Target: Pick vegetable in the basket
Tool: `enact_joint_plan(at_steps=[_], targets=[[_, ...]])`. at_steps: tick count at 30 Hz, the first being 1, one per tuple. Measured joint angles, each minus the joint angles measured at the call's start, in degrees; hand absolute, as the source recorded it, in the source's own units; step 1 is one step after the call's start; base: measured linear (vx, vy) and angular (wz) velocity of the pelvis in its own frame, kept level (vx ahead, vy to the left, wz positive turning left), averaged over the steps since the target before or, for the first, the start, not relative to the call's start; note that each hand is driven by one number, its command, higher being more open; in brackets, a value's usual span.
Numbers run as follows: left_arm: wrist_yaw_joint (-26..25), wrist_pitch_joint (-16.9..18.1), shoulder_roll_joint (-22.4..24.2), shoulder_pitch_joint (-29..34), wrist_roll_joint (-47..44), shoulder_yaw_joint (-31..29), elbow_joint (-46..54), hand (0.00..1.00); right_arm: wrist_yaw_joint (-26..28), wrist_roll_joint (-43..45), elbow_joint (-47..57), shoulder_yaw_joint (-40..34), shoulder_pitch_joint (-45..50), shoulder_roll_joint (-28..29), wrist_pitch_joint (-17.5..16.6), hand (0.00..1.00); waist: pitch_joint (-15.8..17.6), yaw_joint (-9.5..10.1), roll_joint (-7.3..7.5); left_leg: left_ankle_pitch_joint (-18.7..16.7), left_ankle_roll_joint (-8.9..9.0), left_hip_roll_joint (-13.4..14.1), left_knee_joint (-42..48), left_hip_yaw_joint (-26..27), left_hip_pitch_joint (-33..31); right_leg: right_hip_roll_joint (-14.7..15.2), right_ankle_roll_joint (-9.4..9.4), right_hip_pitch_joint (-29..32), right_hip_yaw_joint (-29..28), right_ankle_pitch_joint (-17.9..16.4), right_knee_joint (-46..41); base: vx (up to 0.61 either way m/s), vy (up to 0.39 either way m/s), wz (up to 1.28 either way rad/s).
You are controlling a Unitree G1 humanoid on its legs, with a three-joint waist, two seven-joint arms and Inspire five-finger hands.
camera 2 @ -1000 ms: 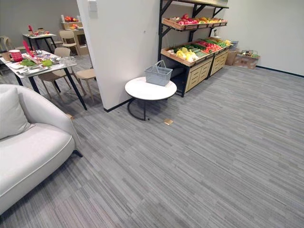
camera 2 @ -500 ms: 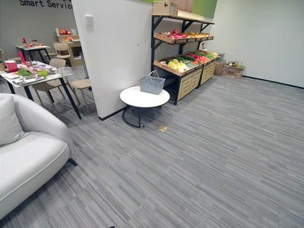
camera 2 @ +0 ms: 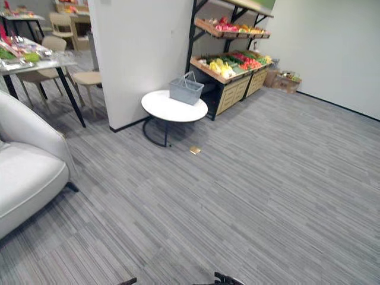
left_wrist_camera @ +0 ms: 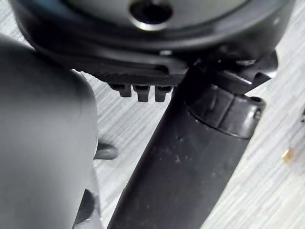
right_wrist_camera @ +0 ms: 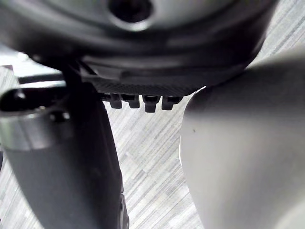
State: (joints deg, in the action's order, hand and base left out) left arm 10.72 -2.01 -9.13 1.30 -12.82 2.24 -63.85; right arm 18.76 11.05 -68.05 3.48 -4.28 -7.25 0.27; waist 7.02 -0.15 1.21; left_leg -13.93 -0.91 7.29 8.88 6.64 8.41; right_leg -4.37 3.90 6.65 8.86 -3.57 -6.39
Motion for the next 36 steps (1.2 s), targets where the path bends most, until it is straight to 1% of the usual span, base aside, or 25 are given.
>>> enact_joint_plan(at_steps=[2, 3, 4, 5, 6, 7, 9, 12, 13, 14, 16, 17, 18, 20, 22, 23, 24, 26, 27, 29, 30, 31, 33, 35, 36], targets=[[0.15, -1.32, 0.09, 0.21, -0.12, -2.41, -0.02, 1.00, -0.02, 0.23, 1.20, -0.19, 0.19, 0.18, -0.41, 1.00, 0.85, 0.08, 0.77, -1.20, 1.65, -0.35, -0.86, -0.16, 3.31, 1.42, 0.50, 1.57, 1.49, 3.27, 2.88, 0.37, -0.214, 0.32], [0.51, -2.36, 0.15, 0.37, -0.14, -3.76, 0.06, 1.00, -0.28, 0.15, 2.36, -0.21, 0.67, 0.33, -0.35, 1.00, 1.09, 0.13, 1.31, -2.68, 2.89, -0.83, -1.18, -0.23, 5.79, 3.13, 0.12, 2.55, 2.70, 4.90, 3.10, 0.42, -0.220, 0.30], [0.58, -2.79, 0.20, 0.37, -0.15, -3.94, 0.04, 1.00, -0.42, 0.09, 2.65, -0.34, 0.97, 0.29, -0.41, 1.00, 1.29, 0.09, 1.30, -3.58, 3.57, -0.73, -1.26, -0.34, 6.98, 3.78, -0.66, 2.45, 3.91, 8.46, 1.83, 0.48, -0.231, 0.25], [0.86, -3.74, 0.77, 0.23, -0.06, -3.93, -0.31, 1.00, -0.66, -0.15, 2.72, -1.71, 1.53, 0.05, -0.25, 1.00, 1.14, 0.12, 0.59, -4.32, 4.66, 0.84, -1.31, -0.40, 8.75, 3.00, -5.83, 2.37, 6.10, 9.94, -1.21, 0.51, -0.250, 0.23], [1.51, -3.93, 1.24, 0.03, 0.28, -3.96, -0.43, 1.00, -0.71, -0.12, 3.12, -3.37, 1.12, 0.04, -0.01, 1.00, 1.24, 0.07, -0.60, -3.98, 5.17, 2.15, -1.00, 0.43, 9.13, 2.35, -6.69, 3.74, 7.02, 5.95, -6.24, 0.52, -0.253, 0.18], [1.79, -4.14, 1.20, -0.13, 0.34, -4.00, -0.44, 1.00, -0.71, -0.05, 3.23, -4.20, 0.71, 0.07, 0.24, 1.00, 1.54, 0.09, -0.78, -3.54, 5.61, 2.69, -1.05, 0.71, 9.38, 2.32, -7.49, 4.69, 7.32, 4.19, -9.21, 0.47, -0.261, 0.13], [3.05, -4.94, 1.02, -0.39, 2.20, -3.94, -0.48, 1.00, -1.04, 0.26, 2.38, -4.75, -0.50, -0.09, 1.55, 1.00, 1.98, -0.03, -0.89, -1.38, 7.84, 3.96, -0.76, 0.77, 11.39, 2.42, -9.27, 5.50, 8.38, -2.36, -17.52, 0.40, -0.277, 0.10], [3.11, -5.75, 0.77, -0.70, 2.10, -3.59, -0.51, 1.00, -2.15, 0.34, 1.95, -4.78, -0.67, 0.13, 2.39, 1.00, 1.79, -0.14, -0.86, -0.67, 9.07, 5.01, 5.07, 0.35, 11.24, 2.27, -9.28, 4.24, 8.54, -8.04, -21.06, 0.34, -0.283, 0.03], [3.09, -6.00, 0.98, -1.02, 1.77, -3.52, -0.69, 1.00, -2.52, 0.23, 1.82, -4.95, -0.57, 0.01, 2.81, 1.00, 1.35, -0.26, -1.51, -0.44, 9.38, 5.63, 9.66, -0.27, 9.56, 1.64, -9.43, 3.18, 8.45, -9.24, -20.30, 0.25, -0.249, -0.04], [3.07, -6.06, 1.06, -1.13, 1.18, -3.40, -0.85, 1.00, -2.61, 0.17, 1.76, -5.03, -0.58, -0.08, 2.92, 1.00, 1.00, -0.36, -1.89, -0.10, 9.34, 6.04, 12.43, -0.90, 8.24, 1.13, -9.34, 2.65, 8.40, -9.41, -19.41, 0.23, -0.237, -0.09], [2.91, -5.88, 1.11, -1.15, -2.47, -3.36, -0.94, 1.00, -2.83, 0.30, 0.75, -4.69, -0.34, -0.25, 3.12, 1.00, 0.28, -0.46, -2.86, 1.93, 7.95, 7.65, 22.56, -1.76, 3.86, -0.92, -9.12, -0.13, 7.75, -9.43, -15.26, 0.25, -0.183, -0.14], [2.86, -5.10, 1.38, -1.14, -3.89, -3.46, -0.86, 1.00, -2.87, 0.35, 0.61, -4.37, 0.21, -0.73, 3.73, 1.00, -0.08, -0.41, -3.83, 1.71, 7.85, 8.97, 31.90, -1.48, 0.51, -2.82, -9.27, -3.07, 6.68, -8.91, -12.07, 0.29, -0.118, -0.31], [2.73, -3.76, 1.80, -0.89, -4.74, -3.71, -0.69, 1.00, -2.87, 0.50, -0.30, -3.80, 0.41, -1.16, 4.84, 1.00, -0.41, -0.18, -4.40, 0.31, 6.45, 9.50, 40.84, -0.80, -2.25, -4.30, -10.05, -6.46, 5.19, -8.34, -9.11, 0.31, -0.090, -0.40], [2.71, -1.91, 1.92, -0.87, -4.76, -3.81, -0.35, 1.00, -2.79, 0.48, -0.73, -3.16, 0.91, -1.25, 6.19, 1.00, -0.39, 0.08, -4.23, -2.23, 4.40, 9.19, 47.55, 2.08, -6.30, -4.89, -10.53, -11.22, 3.03, -7.72, -5.87, 0.33, 0.009, -0.58], [2.76, -0.30, 1.95, -0.95, -5.24, -3.76, 0.10, 1.00, -2.45, 0.30, -1.26, -2.48, 1.10, -1.46, 7.04, 1.00, -0.25, 0.16, -3.95, -4.91, 3.54, 8.30, 44.78, 5.09, -9.94, -4.41, -10.36, -14.46, 0.37, -7.46, -3.71, 0.26, 0.051, -0.67], [2.79, 0.92, 1.99, -1.26, -6.14, -3.68, 0.19, 1.00, -1.46, 0.09, -1.44, -2.48, 0.99, -1.65, 7.73, 1.00, 0.13, 0.26, -3.35, -6.55, 3.72, 6.41, 39.48, 5.36, -12.54, -3.18, -10.17, -16.36, -1.22, -7.39, -2.82, 0.21, 0.095, -0.63], [2.95, 1.93, 1.91, -1.65, -7.27, -3.66, 0.73, 1.00, -0.37, -0.52, -1.51, -2.59, 0.86, -1.57, 7.95, 1.00, 0.89, 0.61, -2.11, -6.95, 3.98, 3.17, 32.22, 4.79, -14.70, -0.99, -9.81, -17.56, -2.54, -7.54, -2.12, 0.20, 0.113, -0.59], [3.78, 3.03, 1.94, -2.16, -8.05, -3.56, 1.80, 1.00, 1.14, -1.98, -1.53, -2.63, 0.76, -1.56, 7.87, 1.00, 1.62, 1.26, -0.90, -5.36, 4.39, -1.24, 22.16, 2.58, -18.72, 2.07, -9.05, -18.35, -3.93, -7.96, -1.15, 0.18, 0.155, -0.42], [4.71, 3.95, 2.45, -2.51, -8.05, -3.43, 1.88, 1.00, 1.93, -2.07, -1.55, -2.50, 0.86, -2.11, 7.93, 1.00, 1.66, 1.56, -1.00, -0.48, 4.58, -3.90, 13.29, -0.32, -21.75, 3.46, -8.84, -18.94, -4.88, -8.08, 0.35, 0.27, 0.215, -0.33], [5.51, 5.48, 2.93, -2.45, -7.97, -3.45, 2.35, 1.00, 2.61, -2.11, -1.74, -2.28, 1.13, -2.73, 8.18, 1.00, 1.72, 2.59, -1.69, 8.59, 5.89, -4.72, 5.07, -3.61, -24.53, 3.99, -7.71, -19.94, -6.77, -8.84, 1.92, 0.30, 0.210, -0.44], [5.42, 6.16, 2.96, -2.32, -7.89, -3.52, 2.41, 1.00, 2.66, -2.19, -2.08, -2.28, 1.25, -2.61, 8.16, 1.00, 1.65, 3.21, -1.50, 14.47, 5.84, -4.54, 4.35, -3.77, -24.33, 4.34, -6.84, -20.63, -8.62, -9.99, 1.97, 0.38, 0.233, -0.66], [5.08, 6.75, 2.29, -2.45, -8.00, -3.79, 2.50, 1.00, 2.70, -3.09, -2.20, -2.42, 1.05, -1.90, 7.73, 1.00, 2.08, 3.09, -0.48, 16.26, 4.53, -4.85, 4.62, -2.35, -23.42, 5.42, -6.74, -21.00, -10.38, -10.34, 1.86, 0.39, 0.230, -0.59], [4.45, 6.77, 1.49, -2.52, -9.64, -3.75, 2.28, 1.00, 3.00, -4.89, -2.39, -2.72, 0.66, -1.22, 7.36, 1.00, 2.37, 2.84, 0.77, 14.82, 1.34, -5.16, 7.31, -0.48, -23.30, 6.71, -5.07, -20.85, -12.54, -9.26, 0.53, 0.37, 0.212, -0.44], [4.30, 4.73, 0.31, -2.22, -13.65, -3.26, 1.07, 1.00, 3.20, -8.18, -2.38, -2.92, 0.64, -0.60, 7.38, 1.00, 1.73, 2.84, 1.76, 12.82, -0.53, -5.68, 8.02, 2.93, -20.17, 8.32, -3.34, -20.69, -14.19, -8.01, -4.19, 0.34, 0.193, -0.42], [4.34, 4.25, 0.08, -2.15, -13.86, -3.03, 0.67, 1.00, 3.21, -8.95, -2.38, -3.46, 0.70, -0.38, 7.38, 1.00, 1.56, 2.85, 2.00, 12.63, -0.81, -6.05, 7.20, 3.42, -18.95, 8.68, -3.42, -20.62, -14.08, -7.71, -5.65, 0.29, 0.139, -0.21]])
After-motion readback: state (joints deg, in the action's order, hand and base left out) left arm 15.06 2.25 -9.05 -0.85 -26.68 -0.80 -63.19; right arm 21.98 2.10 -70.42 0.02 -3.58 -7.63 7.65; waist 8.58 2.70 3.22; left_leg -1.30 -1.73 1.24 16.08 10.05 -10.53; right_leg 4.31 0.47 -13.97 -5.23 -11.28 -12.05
